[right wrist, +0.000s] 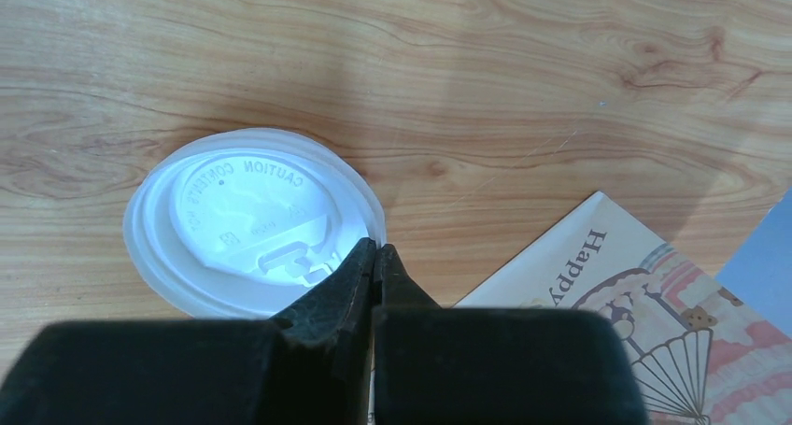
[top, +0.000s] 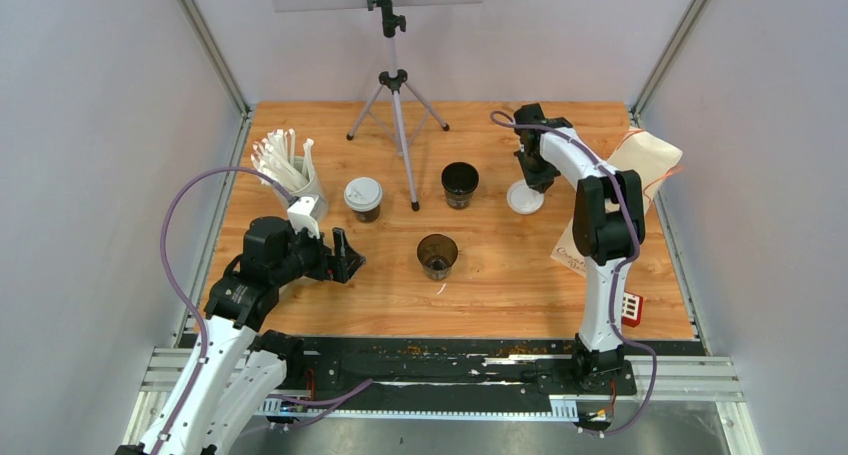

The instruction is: Pack the takeout coffee

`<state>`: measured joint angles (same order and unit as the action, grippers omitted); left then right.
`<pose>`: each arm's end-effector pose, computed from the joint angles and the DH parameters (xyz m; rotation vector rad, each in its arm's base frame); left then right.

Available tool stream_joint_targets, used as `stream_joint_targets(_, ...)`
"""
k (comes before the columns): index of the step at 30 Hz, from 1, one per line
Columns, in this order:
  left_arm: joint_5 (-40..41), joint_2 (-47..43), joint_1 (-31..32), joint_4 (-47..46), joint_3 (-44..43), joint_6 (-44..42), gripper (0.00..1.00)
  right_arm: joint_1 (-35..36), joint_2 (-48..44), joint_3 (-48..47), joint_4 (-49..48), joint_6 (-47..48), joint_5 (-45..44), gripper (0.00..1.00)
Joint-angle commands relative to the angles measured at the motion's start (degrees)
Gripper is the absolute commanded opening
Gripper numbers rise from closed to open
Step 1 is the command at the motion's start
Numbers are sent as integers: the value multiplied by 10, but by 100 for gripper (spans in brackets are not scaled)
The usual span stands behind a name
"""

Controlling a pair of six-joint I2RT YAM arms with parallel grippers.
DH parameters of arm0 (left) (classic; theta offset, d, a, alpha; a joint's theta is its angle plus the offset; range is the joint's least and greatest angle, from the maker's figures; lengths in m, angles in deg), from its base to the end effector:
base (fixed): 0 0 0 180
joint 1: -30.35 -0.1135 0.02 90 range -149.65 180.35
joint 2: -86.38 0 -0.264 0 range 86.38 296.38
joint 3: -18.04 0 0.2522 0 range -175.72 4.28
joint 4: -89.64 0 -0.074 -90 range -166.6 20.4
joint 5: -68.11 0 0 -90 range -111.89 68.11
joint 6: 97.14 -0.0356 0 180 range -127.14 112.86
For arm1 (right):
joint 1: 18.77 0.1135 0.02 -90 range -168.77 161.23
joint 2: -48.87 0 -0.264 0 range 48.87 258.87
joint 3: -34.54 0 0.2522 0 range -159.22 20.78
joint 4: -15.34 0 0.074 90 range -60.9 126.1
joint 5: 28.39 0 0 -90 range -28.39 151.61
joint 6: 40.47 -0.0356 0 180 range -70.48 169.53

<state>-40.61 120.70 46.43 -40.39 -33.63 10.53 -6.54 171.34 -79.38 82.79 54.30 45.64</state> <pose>0.1250 -0.0479 0.2795 0.1662 2.1801 -0.6894 0.4295 0.0831 0.1937 -0.3736 2.8328 -0.3771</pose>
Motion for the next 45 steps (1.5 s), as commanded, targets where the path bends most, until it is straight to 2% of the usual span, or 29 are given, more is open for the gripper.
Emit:
stream_joint_targets(1,0,-4,-2,-9,-3,-3,100,3,-40,-36,17,-4,3,0)
stream_joint_targets(9,-1,-4,-2,-10,-2,-3,100,4,-41,-47,31,-9,38,0)
stream_joint_targets(19,9,-5,-2,-9,-4,-3,100,6,-62,-104,81,-16,9,0)
stream_joint_targets(25,20,-12,-2,-11,-18,-7,100,23,-111,-103,106,-30,-2,0)
stream_joint_targets(31,-14,-16,-2,-9,-35,13,100,47,-189,-98,128,-44,5,0)
stream_joint_targets(36,-66,-44,-2,-54,-40,89,96,87,-274,-59,123,-77,28,0)
stream_joint_targets(45,-90,21,-1,-65,-116,162,77,255,-430,56,32,-145,21,0)
